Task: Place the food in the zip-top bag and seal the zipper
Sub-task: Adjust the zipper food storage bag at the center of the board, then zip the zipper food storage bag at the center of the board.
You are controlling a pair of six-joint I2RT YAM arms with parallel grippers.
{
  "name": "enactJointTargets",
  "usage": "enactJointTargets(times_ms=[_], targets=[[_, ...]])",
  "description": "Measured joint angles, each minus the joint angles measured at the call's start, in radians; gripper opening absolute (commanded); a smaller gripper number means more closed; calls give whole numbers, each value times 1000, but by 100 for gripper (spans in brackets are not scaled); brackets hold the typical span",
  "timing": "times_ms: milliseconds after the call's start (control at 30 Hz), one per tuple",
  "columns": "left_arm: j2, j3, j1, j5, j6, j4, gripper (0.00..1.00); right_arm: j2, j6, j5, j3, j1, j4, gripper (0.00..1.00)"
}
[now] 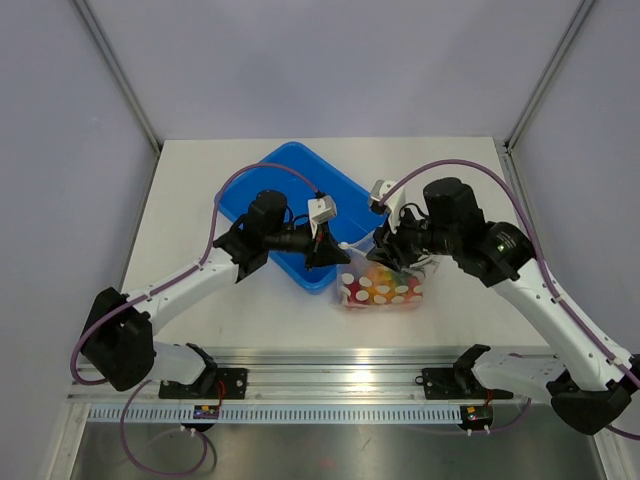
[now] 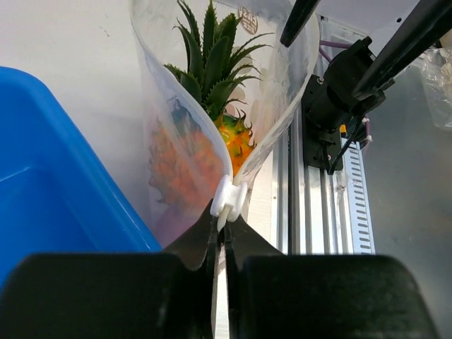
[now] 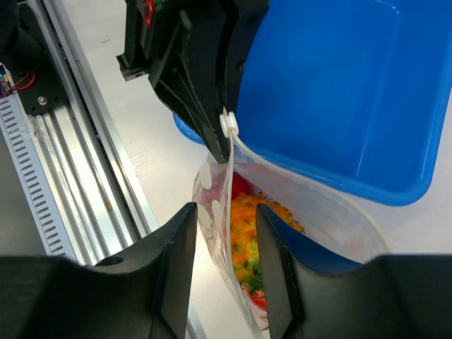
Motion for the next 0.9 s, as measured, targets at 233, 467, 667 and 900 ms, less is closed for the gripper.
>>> enactJointTargets(times_ms=[233, 467, 667, 900], targets=[[-22, -30, 2, 1, -43, 78, 0, 107, -37, -57, 111, 0, -37, 43], [-34, -64, 2, 13, -89, 164, 0, 225, -65, -103, 170, 0, -68, 45], [-34, -64, 2, 24, -94, 181, 0, 277, -85, -129, 200, 0, -72, 45], [-34, -64, 2, 35, -93, 180, 0, 317, -109, -162, 238, 0, -90, 45]])
